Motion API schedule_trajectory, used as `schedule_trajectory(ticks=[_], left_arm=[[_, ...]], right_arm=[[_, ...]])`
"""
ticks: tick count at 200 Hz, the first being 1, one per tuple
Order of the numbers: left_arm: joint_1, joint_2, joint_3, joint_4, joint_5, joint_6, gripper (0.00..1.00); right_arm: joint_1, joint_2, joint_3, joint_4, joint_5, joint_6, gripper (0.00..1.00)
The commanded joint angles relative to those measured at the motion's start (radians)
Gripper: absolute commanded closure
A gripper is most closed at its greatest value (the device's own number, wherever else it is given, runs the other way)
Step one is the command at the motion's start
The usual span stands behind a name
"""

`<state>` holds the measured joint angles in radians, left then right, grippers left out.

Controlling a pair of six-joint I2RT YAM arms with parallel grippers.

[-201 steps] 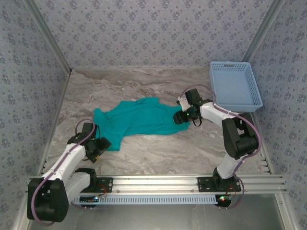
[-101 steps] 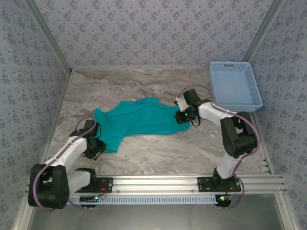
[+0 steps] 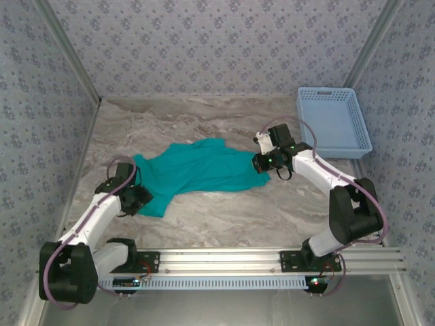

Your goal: Fold the inside-out t-shirt

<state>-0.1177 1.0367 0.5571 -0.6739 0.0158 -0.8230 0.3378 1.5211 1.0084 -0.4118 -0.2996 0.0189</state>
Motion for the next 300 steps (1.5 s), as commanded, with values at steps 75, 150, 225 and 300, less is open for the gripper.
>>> schedule_trajectory(ticks=[75, 150, 225, 300], left_arm=[[0.001, 0.054, -0.085, 0.055, 0.037, -0.05, 0.44], [-0.002, 0.078, -0.119, 0.129, 0.007, 0.02, 1.0], [0.006, -0.056, 0.498, -0.235, -0.006, 0.166, 1.0], [-0.048, -0.089, 1.033, -0.27, -0.037, 0.224, 1.0]], right_arm=[[-0.019, -0.038, -0.071, -0.012, -0.016, 0.031, 1.0], [-0.059, -0.117, -0.034, 0.035, -0.141, 0.152, 1.0], [-0.15, -0.311, 0.141, 0.066, 0.025, 0.184, 1.0], [-0.14, -0.575, 0.378, -0.126, 0.171, 0.17, 1.0]])
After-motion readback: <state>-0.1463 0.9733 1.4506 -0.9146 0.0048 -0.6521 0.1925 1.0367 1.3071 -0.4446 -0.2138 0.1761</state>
